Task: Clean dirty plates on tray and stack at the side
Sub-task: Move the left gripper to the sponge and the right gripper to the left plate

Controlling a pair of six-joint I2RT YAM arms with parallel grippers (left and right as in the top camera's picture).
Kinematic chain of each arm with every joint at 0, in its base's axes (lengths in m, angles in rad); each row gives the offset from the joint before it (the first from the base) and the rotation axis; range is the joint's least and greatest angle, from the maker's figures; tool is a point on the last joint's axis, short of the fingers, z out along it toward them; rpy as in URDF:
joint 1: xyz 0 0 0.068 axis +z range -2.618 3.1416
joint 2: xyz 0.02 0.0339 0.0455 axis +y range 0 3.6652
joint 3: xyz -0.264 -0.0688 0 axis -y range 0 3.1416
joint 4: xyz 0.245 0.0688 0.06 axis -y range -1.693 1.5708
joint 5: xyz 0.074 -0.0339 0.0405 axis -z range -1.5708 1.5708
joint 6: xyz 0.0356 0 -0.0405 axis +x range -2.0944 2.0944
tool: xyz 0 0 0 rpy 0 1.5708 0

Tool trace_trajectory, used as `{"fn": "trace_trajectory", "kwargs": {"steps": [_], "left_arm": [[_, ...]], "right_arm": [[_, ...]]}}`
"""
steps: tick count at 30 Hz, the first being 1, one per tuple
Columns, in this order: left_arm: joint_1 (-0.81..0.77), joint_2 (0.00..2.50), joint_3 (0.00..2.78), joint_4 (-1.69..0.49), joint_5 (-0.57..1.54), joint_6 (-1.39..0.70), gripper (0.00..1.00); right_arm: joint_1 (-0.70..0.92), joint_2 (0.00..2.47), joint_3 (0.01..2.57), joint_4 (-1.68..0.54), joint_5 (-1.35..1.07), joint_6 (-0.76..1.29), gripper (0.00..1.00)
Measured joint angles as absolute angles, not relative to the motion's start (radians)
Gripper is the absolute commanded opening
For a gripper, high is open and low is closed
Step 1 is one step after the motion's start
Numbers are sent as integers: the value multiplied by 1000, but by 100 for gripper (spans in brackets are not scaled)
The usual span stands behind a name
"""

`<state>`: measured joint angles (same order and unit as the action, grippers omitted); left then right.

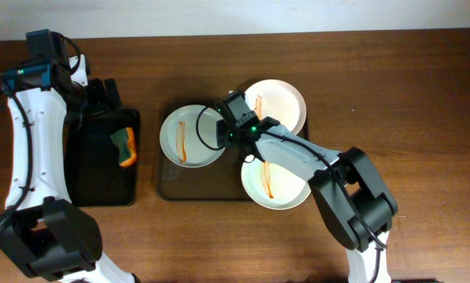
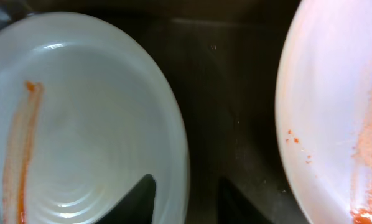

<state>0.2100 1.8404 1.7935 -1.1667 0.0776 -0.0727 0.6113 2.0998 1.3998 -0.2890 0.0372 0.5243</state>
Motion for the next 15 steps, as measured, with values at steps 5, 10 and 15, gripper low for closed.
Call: {"fn": "trace_trajectory", "kwargs": {"steps": [5,10,15], "left_arm": [[210,1840,1794,-1167,78,-73,100],[210,1840,1794,-1212,78,-73,100],[210,1840,1794,-1238,78,-73,100]], "right_arm": [[611,2119,1400,-278,33,528,4],[610,2119,1407,-317,-2,553,4],[609,2118,1425,-418,-57,584,22]]}}
